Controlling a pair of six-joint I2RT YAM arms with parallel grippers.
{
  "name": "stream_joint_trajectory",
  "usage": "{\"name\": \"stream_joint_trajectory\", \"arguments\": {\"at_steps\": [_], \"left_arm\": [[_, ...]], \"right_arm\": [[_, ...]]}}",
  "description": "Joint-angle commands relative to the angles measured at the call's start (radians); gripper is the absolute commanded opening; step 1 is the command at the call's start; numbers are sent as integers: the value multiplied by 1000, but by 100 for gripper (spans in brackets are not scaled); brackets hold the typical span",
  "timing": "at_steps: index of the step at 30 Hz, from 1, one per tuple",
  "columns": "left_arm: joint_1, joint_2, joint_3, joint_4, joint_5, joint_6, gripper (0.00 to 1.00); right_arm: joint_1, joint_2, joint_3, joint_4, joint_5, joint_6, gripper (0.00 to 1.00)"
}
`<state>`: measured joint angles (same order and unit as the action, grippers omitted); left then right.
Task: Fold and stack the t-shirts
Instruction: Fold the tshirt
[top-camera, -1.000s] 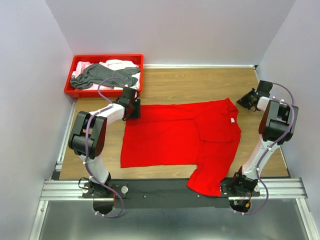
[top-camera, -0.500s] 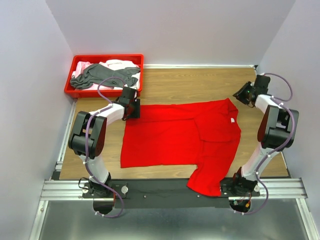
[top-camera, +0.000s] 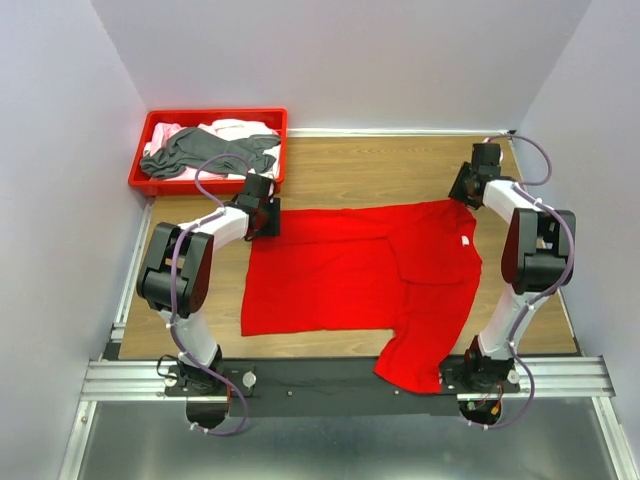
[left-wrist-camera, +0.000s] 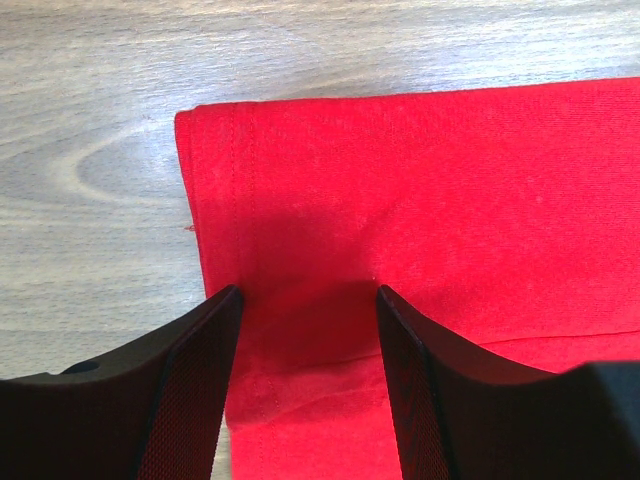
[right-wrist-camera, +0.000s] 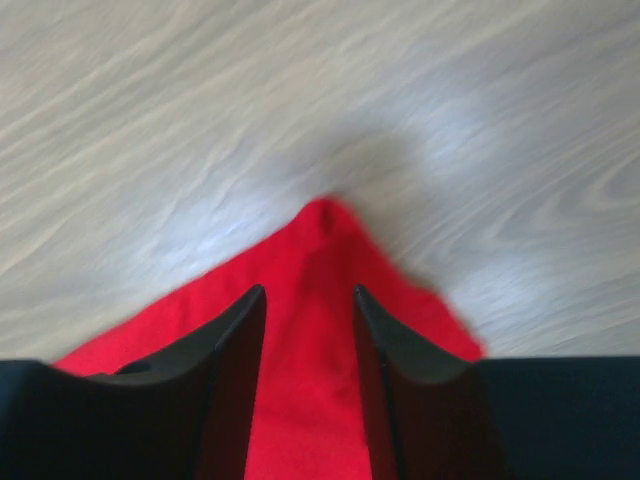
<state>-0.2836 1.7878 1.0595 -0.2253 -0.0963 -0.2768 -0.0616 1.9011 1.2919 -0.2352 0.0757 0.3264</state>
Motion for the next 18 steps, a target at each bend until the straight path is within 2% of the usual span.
{"name": "stream_joint_trajectory", "arguments": {"at_steps": [1, 9, 18], "left_arm": [[4, 1, -10, -36, -2, 2, 65], [6, 2, -10, -37, -8, 5, 65], [6, 7, -10, -39, -11, 7, 65]], "right_arm": [[3, 45, 93, -38, 164, -76, 50], [12, 144, 173, -55, 115, -93, 47], [34, 205, 195, -70, 180, -104, 40]]}}
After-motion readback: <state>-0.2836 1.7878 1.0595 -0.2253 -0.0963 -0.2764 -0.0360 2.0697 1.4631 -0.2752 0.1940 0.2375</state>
